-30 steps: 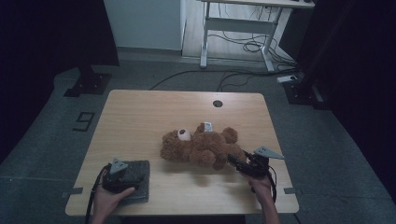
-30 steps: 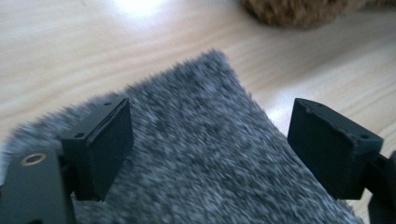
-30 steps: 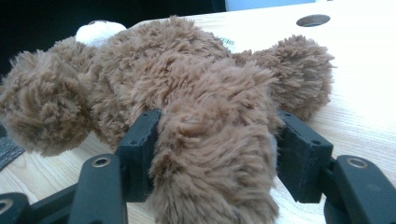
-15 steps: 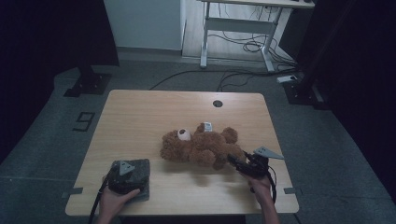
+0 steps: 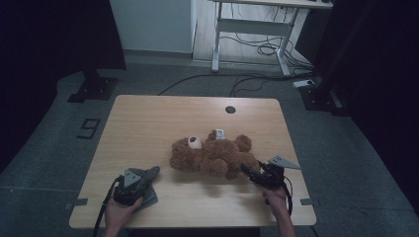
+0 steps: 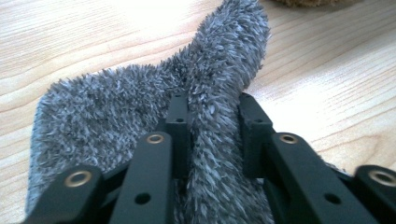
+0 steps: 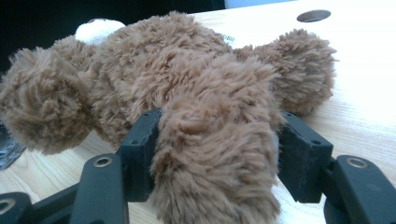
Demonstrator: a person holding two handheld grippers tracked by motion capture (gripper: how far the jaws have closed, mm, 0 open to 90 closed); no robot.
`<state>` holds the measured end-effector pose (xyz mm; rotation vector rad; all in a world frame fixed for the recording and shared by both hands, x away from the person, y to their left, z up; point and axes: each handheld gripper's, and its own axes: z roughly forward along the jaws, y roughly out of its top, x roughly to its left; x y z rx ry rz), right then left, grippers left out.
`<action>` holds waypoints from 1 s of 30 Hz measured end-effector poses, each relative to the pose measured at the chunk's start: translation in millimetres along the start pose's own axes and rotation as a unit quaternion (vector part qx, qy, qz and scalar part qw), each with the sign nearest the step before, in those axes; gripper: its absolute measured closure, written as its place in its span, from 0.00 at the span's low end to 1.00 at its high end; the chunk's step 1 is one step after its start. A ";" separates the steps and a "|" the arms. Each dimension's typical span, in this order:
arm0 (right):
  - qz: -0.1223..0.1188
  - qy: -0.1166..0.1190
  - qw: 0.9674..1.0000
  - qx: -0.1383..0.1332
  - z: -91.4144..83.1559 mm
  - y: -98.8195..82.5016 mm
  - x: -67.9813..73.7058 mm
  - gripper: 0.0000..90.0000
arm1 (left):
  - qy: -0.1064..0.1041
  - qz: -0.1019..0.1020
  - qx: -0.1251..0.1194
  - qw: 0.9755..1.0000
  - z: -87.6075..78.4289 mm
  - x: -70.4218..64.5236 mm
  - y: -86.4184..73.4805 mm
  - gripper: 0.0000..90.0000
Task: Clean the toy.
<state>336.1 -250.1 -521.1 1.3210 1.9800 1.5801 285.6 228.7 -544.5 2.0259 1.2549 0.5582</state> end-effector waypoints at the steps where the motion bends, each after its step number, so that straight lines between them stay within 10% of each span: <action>1: 0.000 0.000 1.000 0.002 -0.6 -1.3 0.5 0.44 | -0.004 -0.002 -0.001 1.000 -0.3 0.8 -0.1 0.81; 7: 0.002 0.000 1.000 0.001 -3.0 -1.2 -1.2 0.44 | -0.044 -0.020 -0.026 0.998 -8.6 6.2 2.0 0.83; 30: 0.001 0.000 1.000 0.004 -5.7 -1.8 -2.3 0.43 | -0.061 -0.030 -0.099 0.993 -43.3 8.3 17.2 0.82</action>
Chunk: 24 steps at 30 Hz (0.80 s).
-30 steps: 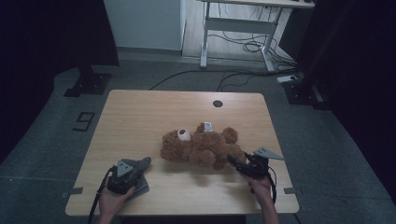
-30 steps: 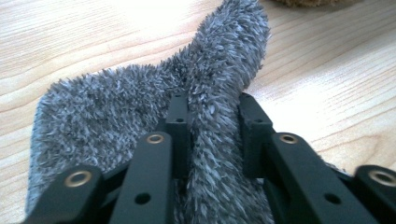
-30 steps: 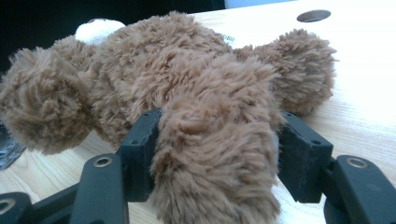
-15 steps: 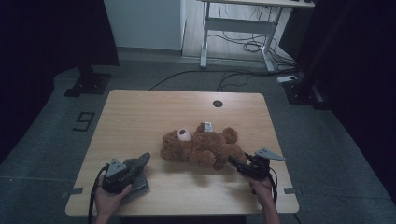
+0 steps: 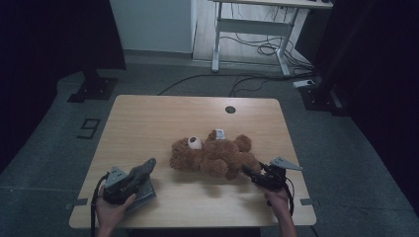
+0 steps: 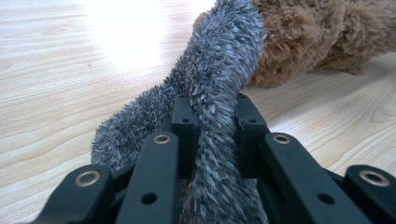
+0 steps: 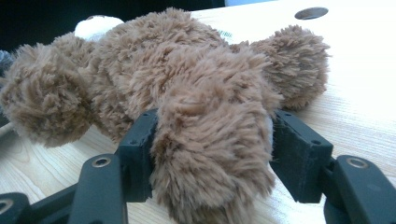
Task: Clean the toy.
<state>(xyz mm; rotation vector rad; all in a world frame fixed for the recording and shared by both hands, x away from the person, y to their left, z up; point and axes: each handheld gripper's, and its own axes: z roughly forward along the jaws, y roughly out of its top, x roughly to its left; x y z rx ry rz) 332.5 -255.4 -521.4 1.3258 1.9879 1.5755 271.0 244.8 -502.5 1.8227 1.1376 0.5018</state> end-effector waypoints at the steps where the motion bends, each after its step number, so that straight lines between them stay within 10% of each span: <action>1: 0.000 0.000 1.000 0.000 -0.1 -0.1 0.0 0.43 | -0.001 -0.001 -0.002 1.000 -0.5 0.1 0.4 0.82; 24: 0.007 0.017 1.000 0.007 -1.0 -0.9 -4.0 0.50 | -0.025 0.012 -0.024 0.999 -2.5 -14.5 20.3 0.83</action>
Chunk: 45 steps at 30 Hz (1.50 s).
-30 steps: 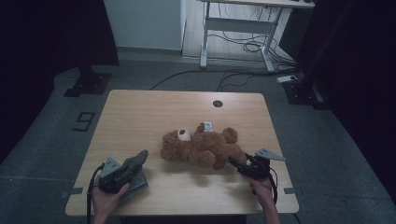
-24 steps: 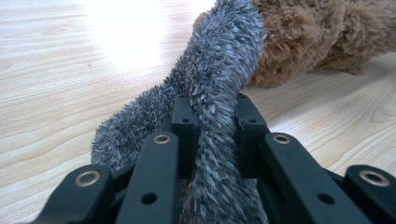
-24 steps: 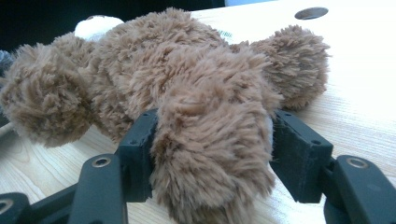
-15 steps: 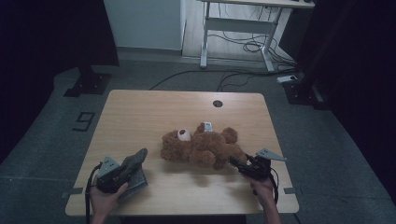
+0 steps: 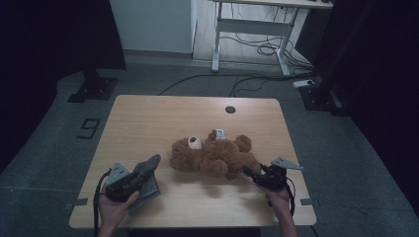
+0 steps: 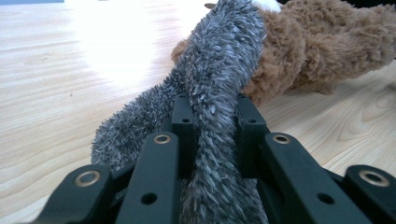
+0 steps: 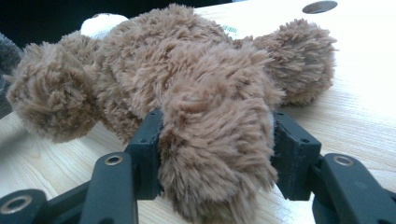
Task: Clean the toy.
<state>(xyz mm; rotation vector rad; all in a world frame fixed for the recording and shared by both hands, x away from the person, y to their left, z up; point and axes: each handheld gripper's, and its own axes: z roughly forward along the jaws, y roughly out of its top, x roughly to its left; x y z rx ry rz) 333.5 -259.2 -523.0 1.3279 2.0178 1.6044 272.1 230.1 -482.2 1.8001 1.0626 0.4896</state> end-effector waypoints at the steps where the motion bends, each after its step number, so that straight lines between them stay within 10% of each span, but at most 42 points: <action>1: 0.001 0.001 1.000 0.001 0.1 -0.1 -0.3 0.50 | -0.003 0.001 -0.001 1.000 1.5 -1.6 1.6 0.83; 22: 0.004 0.018 1.000 0.006 6.3 6.1 -8.1 0.60 | -0.039 0.035 0.000 0.999 57.7 -31.2 48.2 0.83; 33: 0.003 0.018 1.000 0.004 6.0 5.8 -6.5 0.62 | -0.071 0.058 0.008 0.996 97.7 -70.7 79.1 0.83; 39: 0.006 0.017 1.000 0.005 5.5 5.2 -5.8 0.63 | -0.060 0.074 0.039 0.995 127.7 -86.7 72.6 0.83; 45: 0.007 0.017 1.000 0.000 6.1 3.7 -6.2 0.63 | -0.057 0.067 0.032 0.996 119.8 -79.9 64.3 0.83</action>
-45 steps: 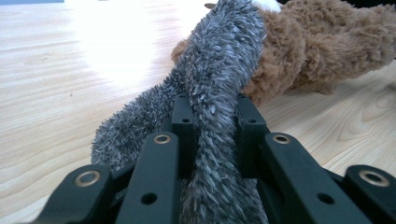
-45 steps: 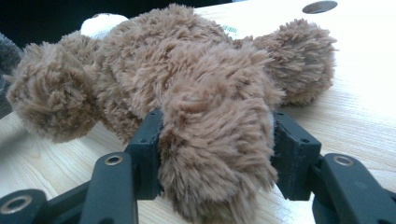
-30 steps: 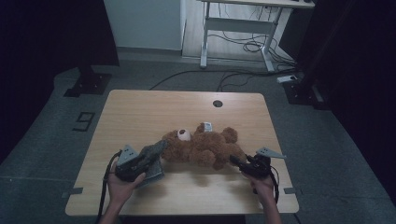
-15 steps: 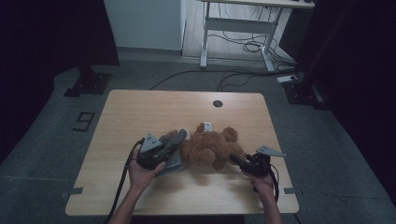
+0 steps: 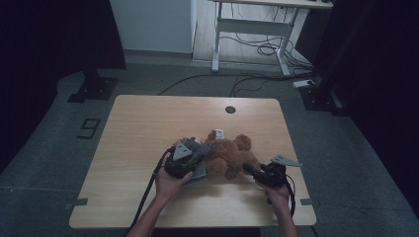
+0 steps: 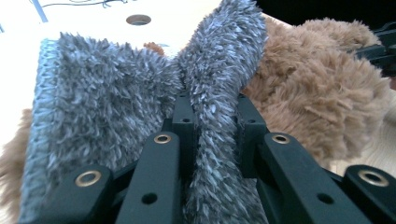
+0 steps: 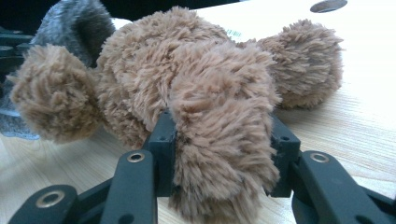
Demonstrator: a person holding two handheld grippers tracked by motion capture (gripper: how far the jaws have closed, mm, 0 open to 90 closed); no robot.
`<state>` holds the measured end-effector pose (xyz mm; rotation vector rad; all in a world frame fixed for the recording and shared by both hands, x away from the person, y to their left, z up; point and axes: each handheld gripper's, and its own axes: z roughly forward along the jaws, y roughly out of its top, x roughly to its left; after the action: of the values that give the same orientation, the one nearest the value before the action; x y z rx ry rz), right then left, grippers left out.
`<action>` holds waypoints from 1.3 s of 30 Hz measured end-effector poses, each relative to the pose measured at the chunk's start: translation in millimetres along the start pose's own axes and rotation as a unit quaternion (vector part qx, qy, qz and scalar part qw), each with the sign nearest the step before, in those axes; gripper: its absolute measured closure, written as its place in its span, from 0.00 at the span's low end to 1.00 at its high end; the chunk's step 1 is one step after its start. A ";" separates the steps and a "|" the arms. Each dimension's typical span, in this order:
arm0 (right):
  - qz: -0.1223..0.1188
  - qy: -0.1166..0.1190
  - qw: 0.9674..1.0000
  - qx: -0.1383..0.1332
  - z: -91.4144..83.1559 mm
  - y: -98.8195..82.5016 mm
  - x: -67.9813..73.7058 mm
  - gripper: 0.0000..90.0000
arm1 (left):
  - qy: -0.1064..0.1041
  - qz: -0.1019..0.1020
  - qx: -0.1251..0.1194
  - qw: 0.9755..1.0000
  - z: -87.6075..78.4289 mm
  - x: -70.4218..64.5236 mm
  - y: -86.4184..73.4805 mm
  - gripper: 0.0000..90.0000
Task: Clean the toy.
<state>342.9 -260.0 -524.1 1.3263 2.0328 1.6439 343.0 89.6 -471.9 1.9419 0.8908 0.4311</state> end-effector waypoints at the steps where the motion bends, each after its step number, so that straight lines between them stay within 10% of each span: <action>1: 0.000 0.000 1.000 0.000 0.1 -0.1 -0.2 0.63 | 0.002 0.000 -0.001 1.000 -2.9 1.4 -1.4 0.83; 21: -0.002 -0.006 1.000 0.007 10.0 -2.5 -4.9 0.63 | 0.048 -0.050 -0.005 0.998 -57.2 48.4 -36.2 0.83; 29: -0.012 -0.002 1.000 0.008 17.8 0.6 -4.5 0.63 | 0.024 -0.027 -0.028 0.999 -58.7 29.1 0.9 0.83; 39: -0.013 0.004 1.000 0.011 22.1 3.4 -2.1 0.63 | -0.006 0.005 0.011 1.000 7.9 -14.7 28.5 0.83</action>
<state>360.1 -246.8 -529.9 1.2958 2.0698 1.6223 349.6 65.2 -450.6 1.9681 0.8830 0.4167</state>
